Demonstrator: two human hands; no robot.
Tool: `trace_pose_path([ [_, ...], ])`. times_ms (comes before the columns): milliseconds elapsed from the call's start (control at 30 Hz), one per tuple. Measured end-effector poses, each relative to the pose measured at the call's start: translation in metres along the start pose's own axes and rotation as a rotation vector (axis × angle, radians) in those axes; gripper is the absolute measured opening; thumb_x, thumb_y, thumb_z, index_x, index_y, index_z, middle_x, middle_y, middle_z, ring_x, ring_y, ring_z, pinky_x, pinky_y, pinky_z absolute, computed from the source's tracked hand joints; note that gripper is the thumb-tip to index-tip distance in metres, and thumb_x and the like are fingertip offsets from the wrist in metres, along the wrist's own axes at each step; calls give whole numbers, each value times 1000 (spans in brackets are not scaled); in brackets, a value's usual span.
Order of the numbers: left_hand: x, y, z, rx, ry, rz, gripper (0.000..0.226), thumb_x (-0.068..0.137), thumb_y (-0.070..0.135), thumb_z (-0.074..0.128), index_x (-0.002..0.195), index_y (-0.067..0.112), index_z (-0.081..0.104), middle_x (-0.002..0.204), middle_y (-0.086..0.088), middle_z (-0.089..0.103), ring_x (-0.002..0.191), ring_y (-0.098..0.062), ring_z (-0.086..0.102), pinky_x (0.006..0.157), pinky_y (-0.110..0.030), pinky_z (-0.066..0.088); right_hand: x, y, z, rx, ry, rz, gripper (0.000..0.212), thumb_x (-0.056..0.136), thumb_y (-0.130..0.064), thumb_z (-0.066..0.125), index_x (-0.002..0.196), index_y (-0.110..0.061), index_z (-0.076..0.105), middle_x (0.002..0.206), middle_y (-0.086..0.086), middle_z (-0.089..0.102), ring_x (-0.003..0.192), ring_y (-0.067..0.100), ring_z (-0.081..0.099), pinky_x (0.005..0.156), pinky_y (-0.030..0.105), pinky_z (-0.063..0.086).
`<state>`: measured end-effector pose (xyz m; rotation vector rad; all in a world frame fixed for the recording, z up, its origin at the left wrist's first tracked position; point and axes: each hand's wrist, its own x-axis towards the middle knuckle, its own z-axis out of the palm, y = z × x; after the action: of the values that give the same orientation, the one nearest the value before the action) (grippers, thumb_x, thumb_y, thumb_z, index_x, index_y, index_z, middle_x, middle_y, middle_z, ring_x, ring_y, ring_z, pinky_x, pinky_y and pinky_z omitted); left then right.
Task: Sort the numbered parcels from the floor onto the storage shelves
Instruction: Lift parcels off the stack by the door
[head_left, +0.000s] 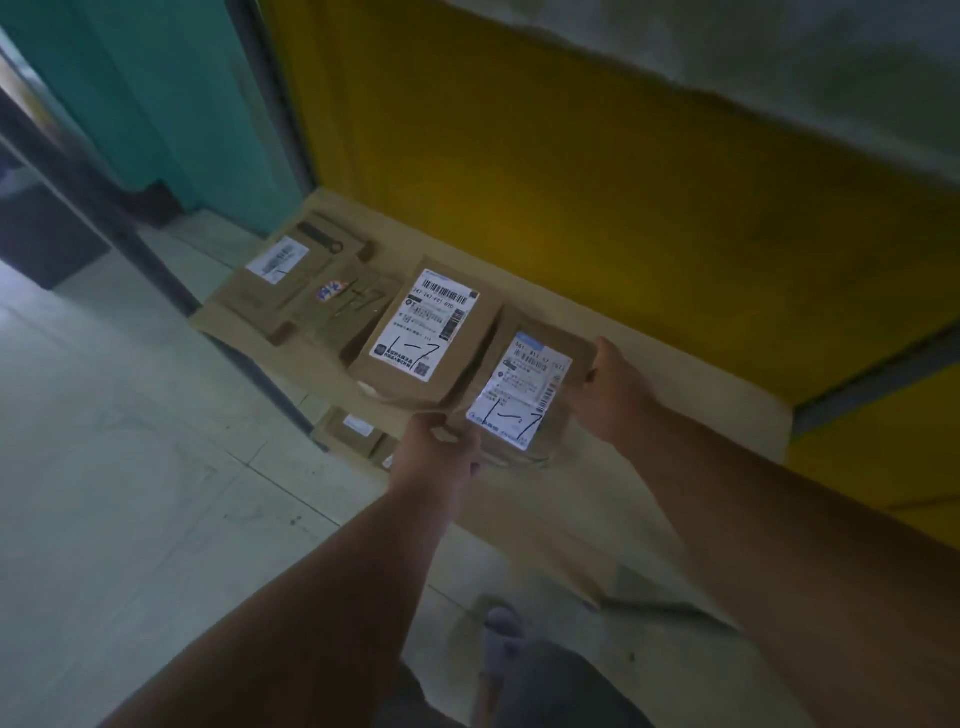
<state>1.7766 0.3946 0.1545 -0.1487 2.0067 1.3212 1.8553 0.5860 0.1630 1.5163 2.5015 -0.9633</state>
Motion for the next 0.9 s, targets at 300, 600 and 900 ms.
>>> trace_pose_path([
  [300, -52, -2, -57, 321, -24, 123, 53, 82, 40, 74, 127, 26, 50, 103, 4, 68, 87, -15, 68, 69, -31, 57, -113, -54, -30, -48, 4, -314, 62, 87, -32, 71, 141, -22, 41, 132, 3, 50, 110, 20, 57, 90, 32, 49],
  [600, -67, -11, -255, 470, 114, 365, 43, 86, 40, 72, 124, 33, 51, 109, 16, 58, 83, 3, 60, 77, -26, 54, -201, -252, 40, -3, -117, -785, 55, 89, -35, 66, 139, -23, 46, 129, -5, 50, 107, 8, 53, 84, 19, 43],
  [900, -9, -10, -525, 505, 379, 344, 47, 86, 42, 72, 127, 29, 53, 112, 16, 57, 85, 0, 58, 71, -16, 43, -252, -499, 173, 35, -145, -1011, 50, 86, -32, 70, 131, -20, 52, 121, -3, 52, 94, 4, 54, 75, 10, 38],
])
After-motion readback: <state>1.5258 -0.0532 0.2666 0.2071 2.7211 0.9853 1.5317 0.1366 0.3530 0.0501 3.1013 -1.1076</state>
